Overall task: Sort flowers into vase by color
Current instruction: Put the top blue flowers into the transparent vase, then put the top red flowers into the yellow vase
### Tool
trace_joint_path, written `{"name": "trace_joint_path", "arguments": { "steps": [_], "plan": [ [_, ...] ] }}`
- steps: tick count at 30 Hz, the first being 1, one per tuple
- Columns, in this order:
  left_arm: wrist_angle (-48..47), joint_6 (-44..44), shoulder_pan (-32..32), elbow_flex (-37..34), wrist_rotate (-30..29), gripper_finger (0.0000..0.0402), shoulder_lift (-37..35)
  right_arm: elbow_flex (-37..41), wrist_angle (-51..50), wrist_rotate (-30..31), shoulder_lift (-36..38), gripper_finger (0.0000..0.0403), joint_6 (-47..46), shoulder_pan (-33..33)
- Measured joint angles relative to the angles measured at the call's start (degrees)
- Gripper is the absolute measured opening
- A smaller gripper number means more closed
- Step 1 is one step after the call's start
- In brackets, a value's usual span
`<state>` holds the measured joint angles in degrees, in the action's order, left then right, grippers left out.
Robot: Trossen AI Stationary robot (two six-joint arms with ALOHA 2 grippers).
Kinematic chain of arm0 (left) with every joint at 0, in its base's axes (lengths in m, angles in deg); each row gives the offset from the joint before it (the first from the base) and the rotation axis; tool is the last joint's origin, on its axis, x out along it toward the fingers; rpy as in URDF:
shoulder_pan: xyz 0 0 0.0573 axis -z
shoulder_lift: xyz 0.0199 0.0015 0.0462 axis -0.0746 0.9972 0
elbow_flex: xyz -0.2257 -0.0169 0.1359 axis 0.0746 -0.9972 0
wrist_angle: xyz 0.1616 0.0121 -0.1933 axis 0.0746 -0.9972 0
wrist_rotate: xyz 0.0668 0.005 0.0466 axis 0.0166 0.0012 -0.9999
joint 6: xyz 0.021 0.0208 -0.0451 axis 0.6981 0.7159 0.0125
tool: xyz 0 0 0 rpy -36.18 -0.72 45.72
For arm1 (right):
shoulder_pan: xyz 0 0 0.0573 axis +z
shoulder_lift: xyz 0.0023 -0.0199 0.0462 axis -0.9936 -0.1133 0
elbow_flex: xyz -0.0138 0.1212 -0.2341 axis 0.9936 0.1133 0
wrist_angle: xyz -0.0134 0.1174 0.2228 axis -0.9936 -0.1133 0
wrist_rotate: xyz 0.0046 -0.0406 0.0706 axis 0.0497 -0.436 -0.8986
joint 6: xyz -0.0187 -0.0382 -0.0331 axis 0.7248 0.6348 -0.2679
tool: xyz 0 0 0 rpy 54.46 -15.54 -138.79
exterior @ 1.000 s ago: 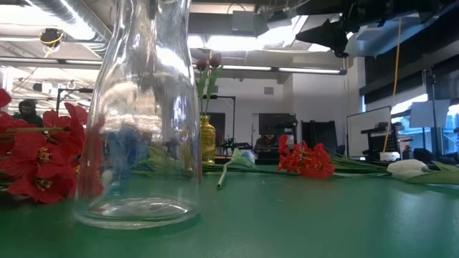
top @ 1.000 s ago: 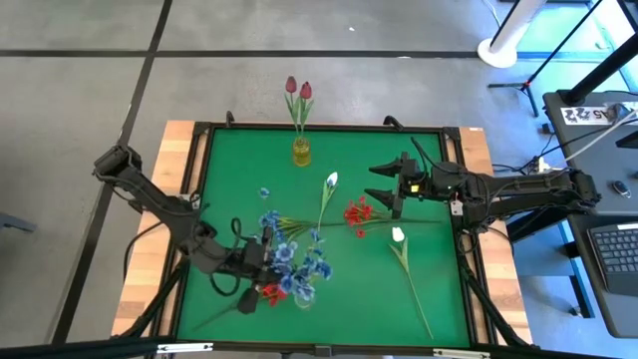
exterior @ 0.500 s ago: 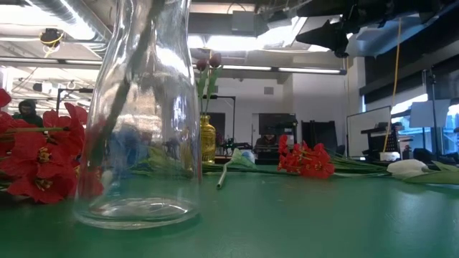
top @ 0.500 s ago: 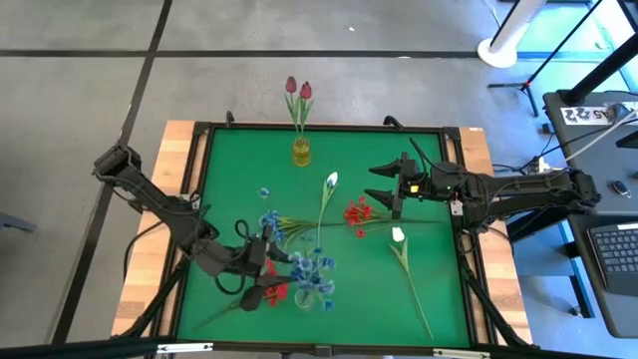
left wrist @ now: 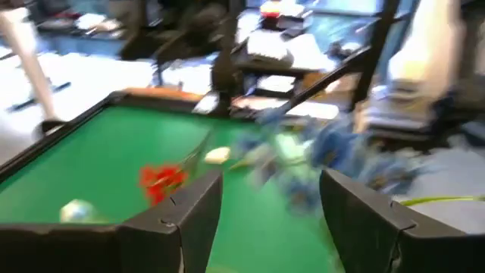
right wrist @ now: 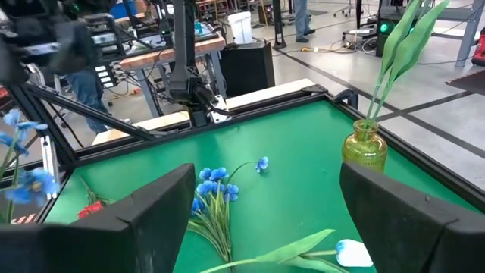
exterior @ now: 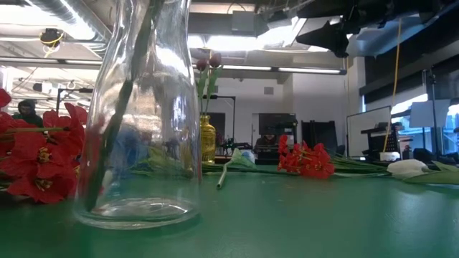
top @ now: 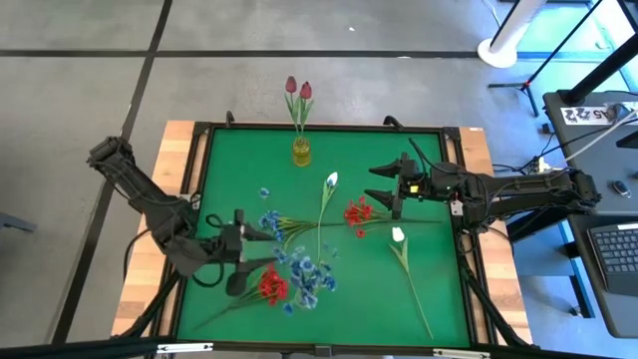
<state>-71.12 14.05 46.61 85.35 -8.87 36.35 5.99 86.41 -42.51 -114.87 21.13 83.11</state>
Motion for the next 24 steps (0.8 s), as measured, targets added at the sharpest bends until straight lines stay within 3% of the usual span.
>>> {"name": "trace_joint_path", "arguments": {
  "steps": [3, 8, 14, 20, 24],
  "plan": [
    [-9.6, -7.37, -1.48, 0.0, -2.35, 0.0217, 0.0, 0.0, -0.39, 0.0, 0.0, 0.0327, -0.08, 0.0],
    [-20.71, -18.67, -4.82, -0.08, -0.49, 0.0216, 0.65, -0.13, -1.81, -1.02, -2.36, 0.0327, -4.27, 0.0],
    [-20.69, -19.04, -9.19, -0.84, 2.65, 0.0212, 0.57, -0.09, -4.24, -1.15, -11.07, 0.0327, -5.57, -0.02],
    [-19.69, -17.3, -19.09, -5.66, 14.7, 0.0212, 1.29, -0.04, -4.34, -0.36, -15.75, 0.0327, -5.55, -0.02],
    [-14.4, -15.08, -22.92, -9.54, 18.74, 0.0212, 1.49, -0.04, -6.09, -0.36, -16.11, 0.0327, -5.55, -0.02]
  ]
}}
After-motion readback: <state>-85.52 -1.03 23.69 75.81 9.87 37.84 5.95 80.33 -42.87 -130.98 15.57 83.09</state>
